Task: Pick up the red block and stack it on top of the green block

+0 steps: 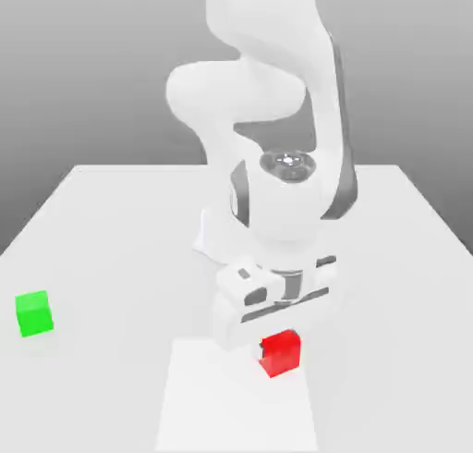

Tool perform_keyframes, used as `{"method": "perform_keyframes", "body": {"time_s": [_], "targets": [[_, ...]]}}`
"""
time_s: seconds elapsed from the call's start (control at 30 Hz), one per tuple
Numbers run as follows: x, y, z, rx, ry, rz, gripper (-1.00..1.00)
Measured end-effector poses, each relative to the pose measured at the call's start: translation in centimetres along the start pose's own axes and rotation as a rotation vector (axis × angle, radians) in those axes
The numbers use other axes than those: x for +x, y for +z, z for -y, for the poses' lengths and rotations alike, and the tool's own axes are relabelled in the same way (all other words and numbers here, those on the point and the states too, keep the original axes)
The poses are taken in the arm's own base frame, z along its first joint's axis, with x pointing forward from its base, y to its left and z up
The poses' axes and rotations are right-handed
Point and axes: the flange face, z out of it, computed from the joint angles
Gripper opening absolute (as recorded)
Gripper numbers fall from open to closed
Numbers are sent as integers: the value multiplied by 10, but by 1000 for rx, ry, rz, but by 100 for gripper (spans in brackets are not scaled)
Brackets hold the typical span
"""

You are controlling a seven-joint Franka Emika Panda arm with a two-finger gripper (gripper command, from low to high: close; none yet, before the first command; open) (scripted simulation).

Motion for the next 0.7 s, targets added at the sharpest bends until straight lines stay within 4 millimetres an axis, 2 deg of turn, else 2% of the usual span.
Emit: {"method": "perform_keyframes", "body": {"time_s": [0.03, 0.1, 0.3, 0.33, 0.4, 0.53, 0.63, 0.7], "targets": [[0, 4, 0, 0, 0, 0, -100], [0, -5, 0, 0, 0, 0, -100], [0, -55, 0, 0, 1, -1, -100], [11, -60, -16, 0, 53, -1, -100], [35, -66, -62, 3, 192, 0, -100], [67, -76, -164, 7, 471, 0, -100], [71, -83, -247, 7, 678, 0, -100], [64, -88, -304, 6, 817, 0, -100]]}}
